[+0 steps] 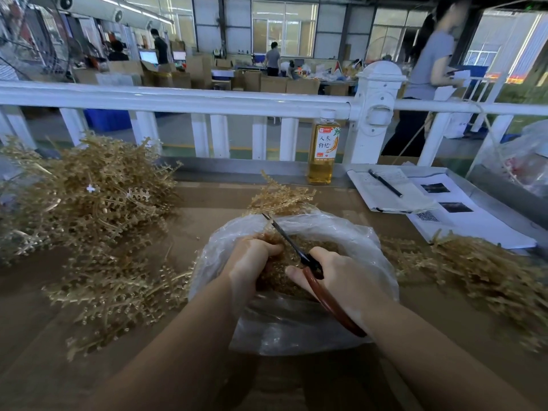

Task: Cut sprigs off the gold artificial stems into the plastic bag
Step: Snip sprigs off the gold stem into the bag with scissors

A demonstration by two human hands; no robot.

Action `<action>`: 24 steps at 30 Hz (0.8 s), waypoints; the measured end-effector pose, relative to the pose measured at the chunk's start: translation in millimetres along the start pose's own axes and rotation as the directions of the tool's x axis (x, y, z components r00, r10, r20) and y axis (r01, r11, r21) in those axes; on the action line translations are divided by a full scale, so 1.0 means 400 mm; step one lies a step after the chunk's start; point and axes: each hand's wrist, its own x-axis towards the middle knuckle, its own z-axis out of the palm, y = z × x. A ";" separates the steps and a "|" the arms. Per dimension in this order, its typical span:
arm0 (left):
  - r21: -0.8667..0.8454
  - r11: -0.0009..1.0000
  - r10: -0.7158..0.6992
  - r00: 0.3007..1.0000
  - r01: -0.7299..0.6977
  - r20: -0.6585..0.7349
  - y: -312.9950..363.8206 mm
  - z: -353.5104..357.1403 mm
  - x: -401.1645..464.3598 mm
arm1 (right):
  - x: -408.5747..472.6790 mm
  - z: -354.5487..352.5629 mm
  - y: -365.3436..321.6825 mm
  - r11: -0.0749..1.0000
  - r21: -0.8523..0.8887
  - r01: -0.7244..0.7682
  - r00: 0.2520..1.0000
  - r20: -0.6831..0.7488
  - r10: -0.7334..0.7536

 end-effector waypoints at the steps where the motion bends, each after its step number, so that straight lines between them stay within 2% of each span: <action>1: 0.009 1.000 -0.001 1.000 0.001 -0.010 0.001 0.002 0.000 | 0.002 -0.002 -0.002 1.000 0.011 -0.015 1.000 0.017 0.014; 6: 0.020 0.999 -0.026 1.000 0.026 -0.010 0.006 0.005 -0.003 | 0.003 -0.015 -0.010 0.999 -0.016 -0.045 0.999 0.023 0.046; 12: 0.022 1.000 0.007 1.000 -0.007 0.000 0.001 0.005 -0.006 | -0.004 -0.016 -0.012 0.997 0.020 -0.072 0.997 0.005 0.072; 24: 0.051 0.997 0.059 0.997 -0.061 0.042 -0.002 0.000 -0.010 | -0.009 -0.013 -0.015 0.999 -0.029 -0.037 0.999 -0.011 0.037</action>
